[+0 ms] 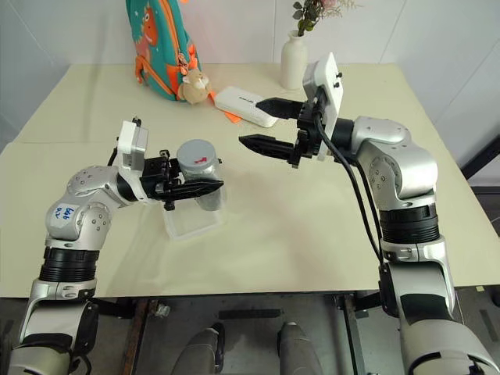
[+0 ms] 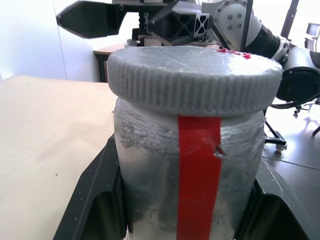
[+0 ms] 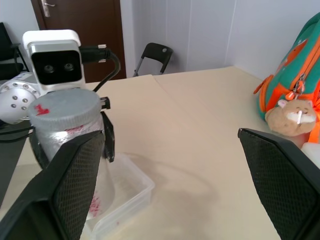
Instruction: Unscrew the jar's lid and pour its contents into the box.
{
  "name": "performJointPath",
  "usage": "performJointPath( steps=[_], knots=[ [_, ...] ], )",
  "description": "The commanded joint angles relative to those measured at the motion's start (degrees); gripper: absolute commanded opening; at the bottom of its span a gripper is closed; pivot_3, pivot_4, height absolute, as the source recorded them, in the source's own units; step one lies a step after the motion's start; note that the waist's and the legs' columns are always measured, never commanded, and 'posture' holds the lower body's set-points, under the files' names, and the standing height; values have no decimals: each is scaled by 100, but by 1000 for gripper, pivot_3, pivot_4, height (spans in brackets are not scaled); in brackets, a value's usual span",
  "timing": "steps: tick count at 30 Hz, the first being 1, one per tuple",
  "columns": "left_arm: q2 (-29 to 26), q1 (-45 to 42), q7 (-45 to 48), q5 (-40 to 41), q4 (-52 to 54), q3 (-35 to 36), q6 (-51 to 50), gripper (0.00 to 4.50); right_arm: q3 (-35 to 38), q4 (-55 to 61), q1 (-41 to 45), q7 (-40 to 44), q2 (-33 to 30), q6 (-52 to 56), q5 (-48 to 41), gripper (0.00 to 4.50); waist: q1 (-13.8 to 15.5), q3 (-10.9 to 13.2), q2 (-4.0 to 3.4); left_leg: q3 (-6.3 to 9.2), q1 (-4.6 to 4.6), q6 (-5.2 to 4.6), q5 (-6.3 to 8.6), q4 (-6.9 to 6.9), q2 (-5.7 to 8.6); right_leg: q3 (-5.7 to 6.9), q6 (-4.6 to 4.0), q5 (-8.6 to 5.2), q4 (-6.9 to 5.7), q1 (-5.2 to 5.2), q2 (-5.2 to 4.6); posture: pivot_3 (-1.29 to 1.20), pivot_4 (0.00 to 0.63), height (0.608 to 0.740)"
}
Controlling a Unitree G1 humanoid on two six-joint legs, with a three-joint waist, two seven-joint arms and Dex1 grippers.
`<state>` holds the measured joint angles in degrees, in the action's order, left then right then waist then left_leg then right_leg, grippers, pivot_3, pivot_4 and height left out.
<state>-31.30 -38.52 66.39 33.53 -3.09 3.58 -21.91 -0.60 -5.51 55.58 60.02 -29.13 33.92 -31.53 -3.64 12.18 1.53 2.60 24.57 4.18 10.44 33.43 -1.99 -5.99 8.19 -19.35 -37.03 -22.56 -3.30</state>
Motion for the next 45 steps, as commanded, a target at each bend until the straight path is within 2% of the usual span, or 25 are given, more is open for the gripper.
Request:
performJointPath(
  steps=[1,8,13,18,24,29,35,45],
  knots=[
    [-55,-29,36,71,141,141,87,2011,142,252,228,96,74,71,-268,4486,5,1,-2,0,0,0,0,1,0,0,0,0,0,0,0,0,150,740],
    [-33,-21,13,63,144,126,94,2011,-67,764,385,-357,820,430,-555,4486,32,1,-2,2,1,1,0,4,0,1,0,0,-5,0,0,0,150,740],
    [0,-36,6,53,118,94,95,2011,-739,1085,296,-590,1255,422,-200,4486,35,1,-2,2,3,1,0,8,2,1,0,0,-5,0,-2,0,150,740],
    [31,-64,-12,44,107,70,89,2011,-1015,951,349,-780,1514,363,60,4486,39,1,-2,2,2,1,0,11,2,1,0,0,-10,0,-2,0,150,740],
    [62,-28,-27,63,148,66,80,2011,-965,678,475,-940,1623,261,268,4486,34,1,-2,2,2,1,0,12,2,1,0,0,-10,0,-2,0,150,740],
    [78,-43,-21,52,128,77,79,2011,-794,474,527,-872,1463,130,360,4486,31,1,-2,2,2,1,0,10,2,1,0,0,-9,-1,-1,0,150,740],
    [74,-60,-31,46,101,78,102,2011,-668,334,314,-559,989,-171,443,4486,39,1,-2,2,3,1,0,10,2,1,0,0,-7,0,-2,0,150,740],
    [41,-6,-94,72,101,121,137,2011,-86,298,24,-316,199,-102,116,4486,49,1,-2,2,3,1,0,11,2,1,0,0,-6,1,-2,0,150,740]
  ],
)
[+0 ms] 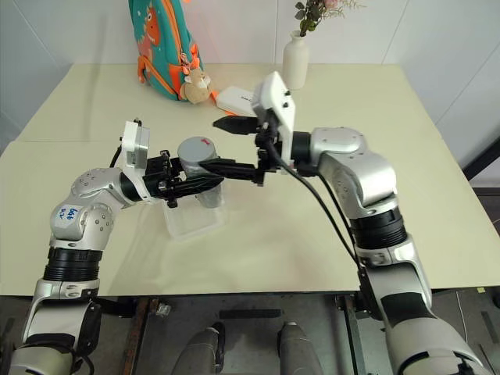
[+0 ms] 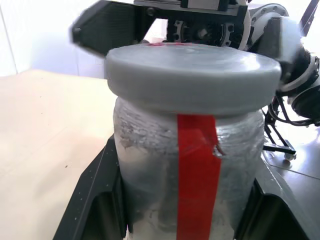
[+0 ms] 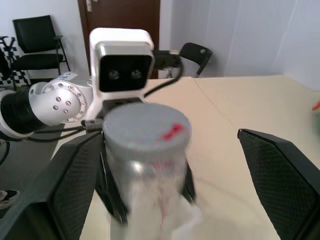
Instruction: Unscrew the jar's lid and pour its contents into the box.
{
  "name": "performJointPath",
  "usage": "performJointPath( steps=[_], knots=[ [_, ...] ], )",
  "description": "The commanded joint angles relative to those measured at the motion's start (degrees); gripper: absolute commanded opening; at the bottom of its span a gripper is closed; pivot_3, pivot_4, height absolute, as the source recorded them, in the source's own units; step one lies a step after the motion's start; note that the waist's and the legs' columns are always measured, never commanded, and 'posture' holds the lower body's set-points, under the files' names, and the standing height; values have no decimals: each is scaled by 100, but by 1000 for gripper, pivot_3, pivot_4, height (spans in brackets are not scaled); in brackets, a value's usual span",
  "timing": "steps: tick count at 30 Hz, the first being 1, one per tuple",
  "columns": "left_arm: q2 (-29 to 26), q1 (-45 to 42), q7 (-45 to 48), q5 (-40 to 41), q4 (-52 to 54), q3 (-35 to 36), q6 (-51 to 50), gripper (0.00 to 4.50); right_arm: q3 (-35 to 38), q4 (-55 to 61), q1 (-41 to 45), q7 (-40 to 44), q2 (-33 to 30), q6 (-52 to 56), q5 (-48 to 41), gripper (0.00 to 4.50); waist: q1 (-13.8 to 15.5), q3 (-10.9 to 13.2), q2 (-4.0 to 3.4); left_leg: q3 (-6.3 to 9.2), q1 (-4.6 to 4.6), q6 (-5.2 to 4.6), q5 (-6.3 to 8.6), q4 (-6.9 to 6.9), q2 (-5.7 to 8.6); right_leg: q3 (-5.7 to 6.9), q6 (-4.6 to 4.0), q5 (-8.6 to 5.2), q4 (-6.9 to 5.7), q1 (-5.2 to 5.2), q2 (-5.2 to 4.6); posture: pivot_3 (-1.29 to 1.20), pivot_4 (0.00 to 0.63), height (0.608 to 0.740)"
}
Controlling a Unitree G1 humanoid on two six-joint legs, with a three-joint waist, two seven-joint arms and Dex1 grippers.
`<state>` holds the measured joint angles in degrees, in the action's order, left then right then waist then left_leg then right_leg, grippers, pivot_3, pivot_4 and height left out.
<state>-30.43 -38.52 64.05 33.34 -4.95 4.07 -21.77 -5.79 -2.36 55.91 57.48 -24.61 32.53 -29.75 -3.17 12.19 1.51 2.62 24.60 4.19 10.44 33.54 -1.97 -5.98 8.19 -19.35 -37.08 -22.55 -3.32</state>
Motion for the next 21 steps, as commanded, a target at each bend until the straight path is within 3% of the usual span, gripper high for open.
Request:
performJointPath(
  steps=[1,8,15,21],
  knots=[
    [-48,-7,147,86,282,79,123,2011,467,7,-36,13,-335,79,-110,4486,6,0,0,0,0,0,0,0,1,0,0,0,1,1,-1,0,150,740],
    [-49,-39,170,53,219,94,147,2011,533,202,77,305,-351,358,-469,4486,-48,0,-1,-1,-3,0,0,-5,-1,-3,0,0,-1,0,2,0,150,740],
    [-26,-16,149,57,267,74,138,2011,337,583,302,80,294,623,-767,4486,-19,0,-1,0,-2,0,0,-2,-2,-2,0,0,-2,0,2,0,150,740],
    [-29,-3,141,72,300,64,99,2011,-166,744,470,-435,902,769,-477,4486,-18,0,-1,0,-1,0,0,0,-1,-2,0,0,-6,-1,1,0,150,740]
  ],
)
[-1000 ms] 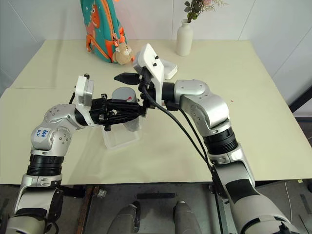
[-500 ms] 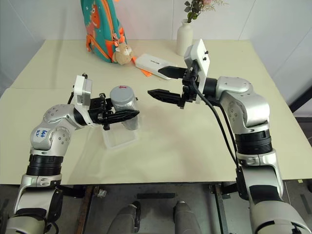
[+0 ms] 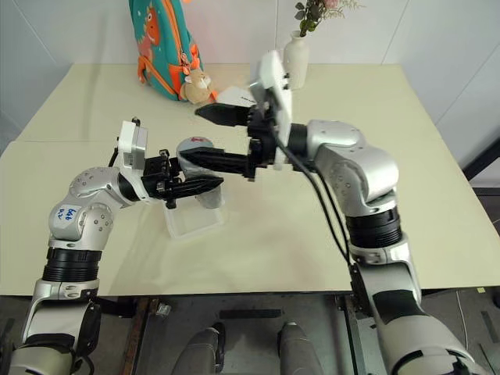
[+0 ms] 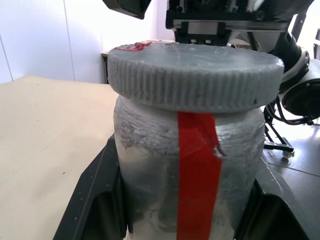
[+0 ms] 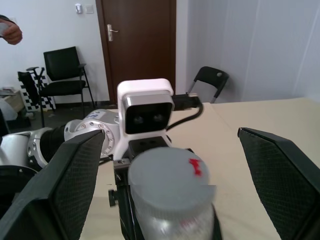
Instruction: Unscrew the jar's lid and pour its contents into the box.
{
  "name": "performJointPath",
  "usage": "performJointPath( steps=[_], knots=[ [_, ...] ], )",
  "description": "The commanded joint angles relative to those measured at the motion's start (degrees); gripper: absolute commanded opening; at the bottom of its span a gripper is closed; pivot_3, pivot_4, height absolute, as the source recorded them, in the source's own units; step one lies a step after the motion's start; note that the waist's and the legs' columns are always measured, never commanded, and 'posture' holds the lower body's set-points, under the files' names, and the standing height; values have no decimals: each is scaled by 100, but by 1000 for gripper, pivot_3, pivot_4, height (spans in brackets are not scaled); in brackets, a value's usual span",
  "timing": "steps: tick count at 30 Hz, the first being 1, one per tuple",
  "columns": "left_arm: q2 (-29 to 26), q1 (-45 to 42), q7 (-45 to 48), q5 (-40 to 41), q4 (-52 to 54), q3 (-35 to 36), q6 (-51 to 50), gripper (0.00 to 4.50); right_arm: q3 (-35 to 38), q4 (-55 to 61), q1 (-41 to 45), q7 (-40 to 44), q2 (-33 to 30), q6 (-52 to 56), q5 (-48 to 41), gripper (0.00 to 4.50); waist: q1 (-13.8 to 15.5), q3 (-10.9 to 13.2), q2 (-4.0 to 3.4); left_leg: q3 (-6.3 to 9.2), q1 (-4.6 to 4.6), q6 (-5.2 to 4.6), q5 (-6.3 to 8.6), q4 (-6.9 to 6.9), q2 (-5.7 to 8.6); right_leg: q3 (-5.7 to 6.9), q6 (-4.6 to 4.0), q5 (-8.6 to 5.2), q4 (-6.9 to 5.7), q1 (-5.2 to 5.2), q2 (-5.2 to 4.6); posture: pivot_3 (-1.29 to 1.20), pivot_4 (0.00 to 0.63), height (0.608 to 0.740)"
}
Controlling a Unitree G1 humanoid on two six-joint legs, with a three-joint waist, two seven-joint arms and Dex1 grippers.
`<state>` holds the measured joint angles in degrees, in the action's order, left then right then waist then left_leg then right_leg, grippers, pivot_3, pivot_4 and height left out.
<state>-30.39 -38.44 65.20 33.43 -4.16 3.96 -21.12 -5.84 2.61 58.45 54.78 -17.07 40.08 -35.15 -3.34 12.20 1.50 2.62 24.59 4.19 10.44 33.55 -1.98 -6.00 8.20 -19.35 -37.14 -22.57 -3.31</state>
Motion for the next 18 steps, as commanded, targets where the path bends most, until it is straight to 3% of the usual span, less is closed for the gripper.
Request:
performJointPath(
  steps=[1,7,18],
  knots=[
    [-33,-12,22,67,224,74,27,2011,-263,216,237,-214,219,-9,147,4486,-1,0,0,0,0,0,0,0,0,0,0,0,-2,-1,0,0,150,740],
    [-32,14,3,87,293,68,-25,2011,-599,2,315,-367,364,-221,625,4486,9,0,0,0,0,0,0,0,0,0,0,0,0,-1,0,0,150,740],
    [-18,79,-39,107,413,94,-75,2011,-265,-360,365,-344,161,-299,776,4486,4,0,0,0,0,0,0,0,0,0,0,0,1,-1,0,0,150,740]
  ],
)
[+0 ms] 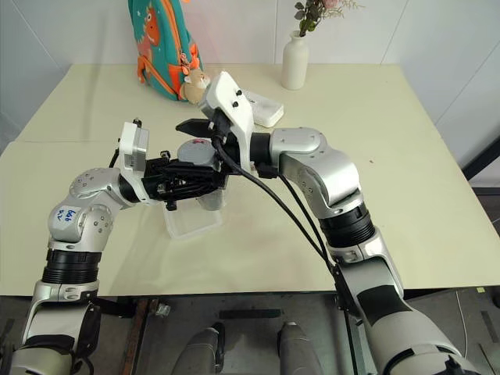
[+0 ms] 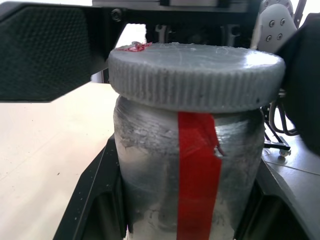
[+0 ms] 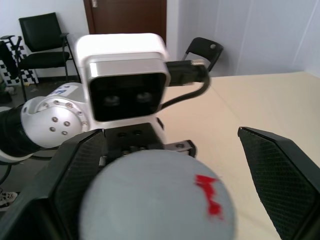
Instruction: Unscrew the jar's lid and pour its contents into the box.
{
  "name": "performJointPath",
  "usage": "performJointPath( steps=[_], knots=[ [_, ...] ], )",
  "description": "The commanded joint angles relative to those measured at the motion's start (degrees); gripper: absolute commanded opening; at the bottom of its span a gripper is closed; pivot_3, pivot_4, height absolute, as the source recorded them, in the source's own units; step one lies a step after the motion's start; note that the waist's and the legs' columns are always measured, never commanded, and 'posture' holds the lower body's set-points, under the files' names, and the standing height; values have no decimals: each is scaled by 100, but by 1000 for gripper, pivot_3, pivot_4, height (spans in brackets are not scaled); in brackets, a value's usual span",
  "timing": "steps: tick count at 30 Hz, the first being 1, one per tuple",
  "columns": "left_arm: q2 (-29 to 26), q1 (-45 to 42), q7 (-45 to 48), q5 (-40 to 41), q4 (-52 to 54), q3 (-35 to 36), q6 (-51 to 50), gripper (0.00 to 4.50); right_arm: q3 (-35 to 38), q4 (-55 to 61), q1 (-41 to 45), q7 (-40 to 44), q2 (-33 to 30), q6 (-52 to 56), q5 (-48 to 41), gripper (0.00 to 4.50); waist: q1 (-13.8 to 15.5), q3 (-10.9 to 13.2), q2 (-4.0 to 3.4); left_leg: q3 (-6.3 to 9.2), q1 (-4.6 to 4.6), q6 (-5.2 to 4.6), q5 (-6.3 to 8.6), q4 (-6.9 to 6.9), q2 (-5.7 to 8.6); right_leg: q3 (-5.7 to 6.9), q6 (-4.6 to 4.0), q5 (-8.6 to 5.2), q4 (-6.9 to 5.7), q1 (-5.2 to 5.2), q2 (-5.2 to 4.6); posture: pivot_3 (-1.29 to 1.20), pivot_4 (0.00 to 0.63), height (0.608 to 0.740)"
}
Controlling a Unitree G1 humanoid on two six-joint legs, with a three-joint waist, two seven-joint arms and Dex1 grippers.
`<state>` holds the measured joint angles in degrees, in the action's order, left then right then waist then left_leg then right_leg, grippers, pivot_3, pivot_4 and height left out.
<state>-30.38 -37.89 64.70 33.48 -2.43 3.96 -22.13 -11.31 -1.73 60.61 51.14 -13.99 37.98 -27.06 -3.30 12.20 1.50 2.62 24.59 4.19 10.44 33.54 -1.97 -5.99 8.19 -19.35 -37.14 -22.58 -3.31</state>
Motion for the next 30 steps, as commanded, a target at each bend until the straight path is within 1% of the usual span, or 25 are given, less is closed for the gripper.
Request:
performJointPath(
  steps=[1,8,14,16,23,30],
  knots=[
    [-20,25,8,103,239,94,28,2011,302,69,136,35,-182,-87,-28,4486,-1,0,0,0,0,0,0,-1,0,0,0,0,0,0,0,0,150,740],
    [-25,18,-10,102,201,95,53,2011,457,181,-39,226,-460,30,-239,4486,-3,0,0,0,0,0,0,-1,0,0,0,0,2,0,0,0,150,740],
    [15,3,-22,131,190,123,74,2011,451,415,-179,750,-635,40,-582,4486,0,0,0,0,0,0,0,-1,0,0,0,0,2,0,0,0,150,740],
    [6,16,-18,132,200,132,74,2011,463,413,-183,807,-661,96,-637,4486,-13,0,0,0,0,0,0,-1,0,0,0,0,3,0,0,0,150,740],
    [-38,87,-14,141,259,169,62,2011,462,421,-173,945,-653,252,-800,4486,-4,0,0,0,0,0,0,-1,0,0,0,0,2,1,0,0,150,740],
    [-32,70,-14,134,237,165,63,2011,326,335,-99,924,-548,263,-721,4486,-7,0,0,0,0,0,0,-1,0,0,0,0,2,1,0,0,150,740]
  ],
)
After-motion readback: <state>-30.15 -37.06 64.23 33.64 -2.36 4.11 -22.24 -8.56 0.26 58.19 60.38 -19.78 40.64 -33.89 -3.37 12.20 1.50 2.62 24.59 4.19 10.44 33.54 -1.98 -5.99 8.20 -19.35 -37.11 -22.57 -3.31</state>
